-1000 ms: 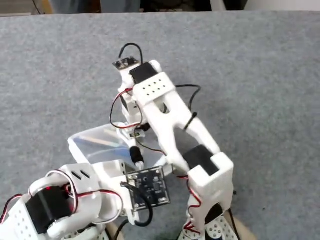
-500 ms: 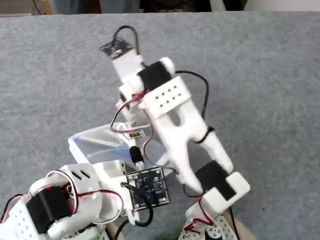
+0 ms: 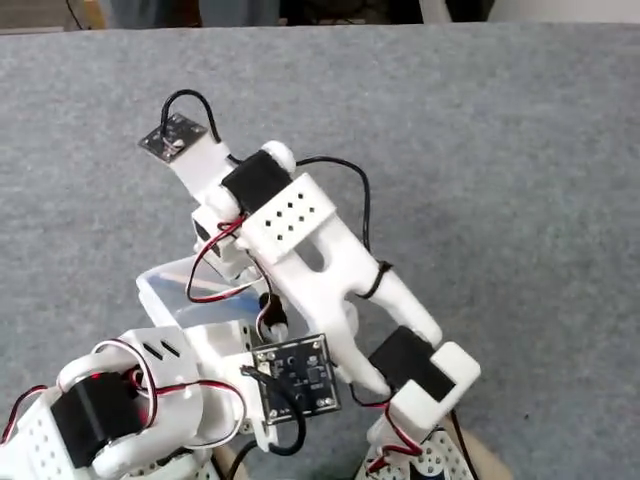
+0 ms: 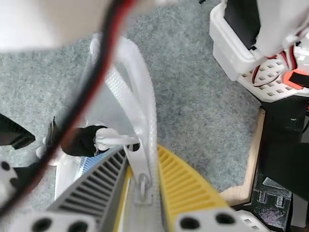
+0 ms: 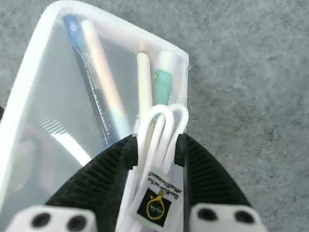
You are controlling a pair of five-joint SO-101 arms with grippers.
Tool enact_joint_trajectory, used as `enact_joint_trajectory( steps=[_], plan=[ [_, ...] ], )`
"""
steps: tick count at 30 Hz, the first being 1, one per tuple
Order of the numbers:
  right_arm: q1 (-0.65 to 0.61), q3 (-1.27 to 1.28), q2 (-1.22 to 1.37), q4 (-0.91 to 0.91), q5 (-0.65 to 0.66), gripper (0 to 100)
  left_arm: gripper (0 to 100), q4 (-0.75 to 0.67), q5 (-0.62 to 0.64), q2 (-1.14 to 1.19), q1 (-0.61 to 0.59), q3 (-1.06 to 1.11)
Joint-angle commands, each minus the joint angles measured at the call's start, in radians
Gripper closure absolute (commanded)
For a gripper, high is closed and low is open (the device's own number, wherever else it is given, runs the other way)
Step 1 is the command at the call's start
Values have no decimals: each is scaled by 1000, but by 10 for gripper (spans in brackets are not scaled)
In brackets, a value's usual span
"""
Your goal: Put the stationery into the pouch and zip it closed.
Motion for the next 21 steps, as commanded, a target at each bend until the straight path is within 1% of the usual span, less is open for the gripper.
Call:
enact_joint_trajectory(
  steps=[1, 4, 13, 17, 19, 21],
  plan=[
    [-21, -15, -5, 8, 28, 858, 971, 9, 18, 0, 21, -38],
    [-20, 1, -2, 8, 28, 858, 971, 9, 18, 0, 15, -35],
    [44, 211, -10, 8, 35, 860, 971, 9, 18, 3, 12, -42],
    [46, 236, -10, 8, 72, 863, 971, 9, 18, 6, 12, -44],
    [61, 229, -12, 6, 71, 909, 971, 9, 18, 6, 10, -44],
    [83, 209, -5, 3, 68, 992, 971, 9, 18, 6, 10, -45]
  ],
)
